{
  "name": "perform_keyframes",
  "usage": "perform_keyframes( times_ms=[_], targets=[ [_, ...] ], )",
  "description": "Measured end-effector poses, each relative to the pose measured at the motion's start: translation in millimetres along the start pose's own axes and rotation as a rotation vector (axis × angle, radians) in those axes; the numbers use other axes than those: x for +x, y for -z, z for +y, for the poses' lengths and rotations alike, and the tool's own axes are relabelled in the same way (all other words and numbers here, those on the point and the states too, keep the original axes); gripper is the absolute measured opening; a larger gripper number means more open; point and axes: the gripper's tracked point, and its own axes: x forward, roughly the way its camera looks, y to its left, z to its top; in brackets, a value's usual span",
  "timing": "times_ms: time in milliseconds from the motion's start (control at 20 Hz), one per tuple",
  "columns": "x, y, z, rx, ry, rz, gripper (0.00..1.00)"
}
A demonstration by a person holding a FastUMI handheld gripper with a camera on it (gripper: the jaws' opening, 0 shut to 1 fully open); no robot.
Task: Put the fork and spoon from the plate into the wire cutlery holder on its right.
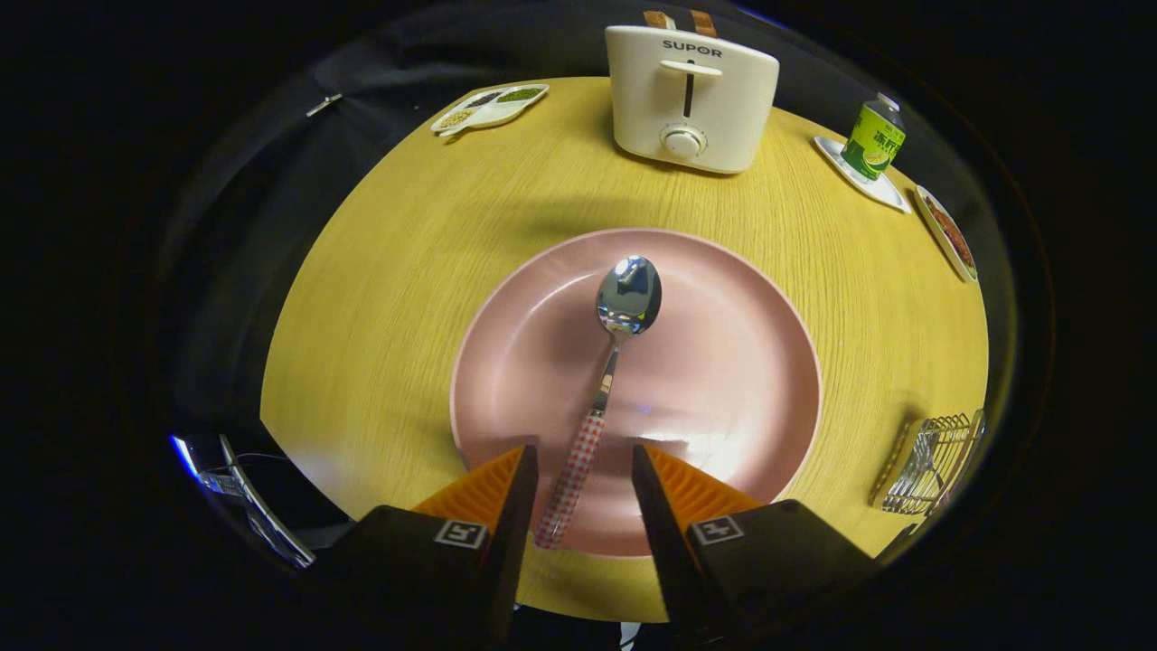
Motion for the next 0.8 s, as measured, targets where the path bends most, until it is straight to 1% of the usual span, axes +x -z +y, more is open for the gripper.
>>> perform_keyframes(
  times_ms=[50, 100, 150, 250, 350, 450, 650, 800],
  targets=[
    [1.9, 1.9, -0.2, 0.001, 0.005, 0.01, 0.47],
    [2.8, 3.6, -2.3, -0.003, 0.013, 0.018, 0.39],
    [1.8, 3.8, -0.7, 0.003, -0.002, 0.018, 0.25],
    [9.4, 4.5, -3.7, 0.036, -0.019, 0.015, 0.24],
    [0.4, 6.4, -5.9, 0.064, -0.044, 0.017, 0.15],
    [-4.7, 6.3, -8.5, 0.059, -0.069, 0.017, 0.13],
    [-32.8, 1.7, -18.4, 0.028, -0.113, -0.004, 0.13],
    [-66.0, 1.6, -36.6, -0.008, -0.122, -0.026, 0.13]
  ],
)
